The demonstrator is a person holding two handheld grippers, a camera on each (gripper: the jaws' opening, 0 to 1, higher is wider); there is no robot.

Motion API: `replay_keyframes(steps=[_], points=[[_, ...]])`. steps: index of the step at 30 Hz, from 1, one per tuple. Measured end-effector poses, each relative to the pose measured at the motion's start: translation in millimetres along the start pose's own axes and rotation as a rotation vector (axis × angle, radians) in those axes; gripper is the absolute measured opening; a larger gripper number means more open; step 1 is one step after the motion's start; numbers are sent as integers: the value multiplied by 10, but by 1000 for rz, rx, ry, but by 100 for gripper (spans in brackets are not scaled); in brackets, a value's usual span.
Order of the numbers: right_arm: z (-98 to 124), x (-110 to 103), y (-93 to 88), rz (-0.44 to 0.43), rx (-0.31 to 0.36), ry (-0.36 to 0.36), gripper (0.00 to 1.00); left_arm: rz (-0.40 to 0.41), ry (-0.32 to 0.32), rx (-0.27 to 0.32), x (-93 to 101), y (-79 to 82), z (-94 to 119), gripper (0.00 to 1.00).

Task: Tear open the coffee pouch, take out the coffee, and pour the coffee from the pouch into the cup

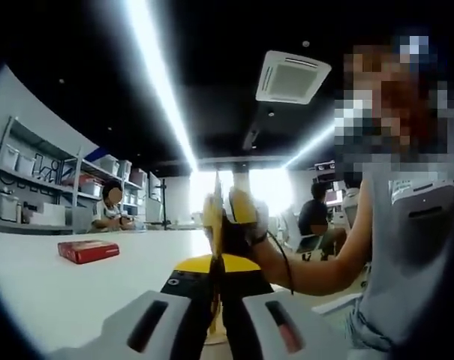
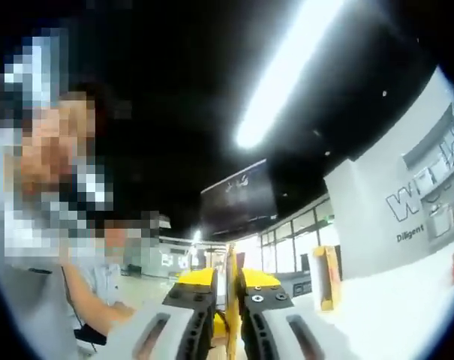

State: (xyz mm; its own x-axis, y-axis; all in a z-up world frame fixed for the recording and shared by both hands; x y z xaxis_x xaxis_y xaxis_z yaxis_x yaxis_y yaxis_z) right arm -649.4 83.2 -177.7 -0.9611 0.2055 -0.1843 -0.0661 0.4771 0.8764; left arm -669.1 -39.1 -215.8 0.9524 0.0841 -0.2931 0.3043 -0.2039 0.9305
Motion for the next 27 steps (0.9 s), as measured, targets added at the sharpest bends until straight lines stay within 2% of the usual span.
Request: replay_keyframes(steps=[2, 4, 6, 8, 13, 15, 17, 19, 21, 23, 24, 27], points=[[19, 12, -2, -3, 12, -2, 3, 5, -3, -5, 4, -10, -5, 5], [23, 17, -1, 21, 12, -27, 2, 72, -7, -11, 19, -22, -8, 7], [27, 8, 25, 29, 28, -27, 1, 98, -1, 5, -17, -16, -4, 13], [28, 9, 45, 34, 38, -24, 1, 100, 0, 9, -19, -9, -2, 15], [2, 3, 56, 15, 38, -6, 2, 66, 3, 1, -9, -21, -2, 6], [1, 18, 56, -11, 40, -4, 5, 49, 0, -2, 2, -17, -2, 5], [2, 1, 67, -7, 38, -7, 11, 45, 0, -12, -2, -27, 0, 5], [10, -13, 121, -3, 43, -8, 12, 44, 1, -20, -6, -37, 1, 5], [23, -28, 161, 14, 41, -12, 10, 44, 2, -22, -4, -38, 0, 5], [43, 0, 170, 69, 24, -43, 3, 54, 5, -23, -5, -35, -4, 6], [51, -19, 179, 78, 33, -30, 3, 75, 9, -21, -13, -27, -4, 8], [74, -21, 201, 56, 49, -18, 2, 103, 18, -5, -48, -12, 6, 15]])
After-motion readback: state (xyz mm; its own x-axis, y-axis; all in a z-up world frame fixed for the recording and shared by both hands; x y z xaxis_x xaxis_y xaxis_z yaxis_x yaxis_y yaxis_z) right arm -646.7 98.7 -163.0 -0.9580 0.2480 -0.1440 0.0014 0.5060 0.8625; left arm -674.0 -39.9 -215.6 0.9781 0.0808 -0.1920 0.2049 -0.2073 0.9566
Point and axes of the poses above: the point that each gripper's makers call its tool centre point, and the gripper's own axes: z roughly backward along the fingers, x roughly to its right, y roughly out of its top, the point moved 6 cm from there along z, roughly backward along the fingers, and after that the axes turned 14 degrees about -z, right-handed, at the moved point
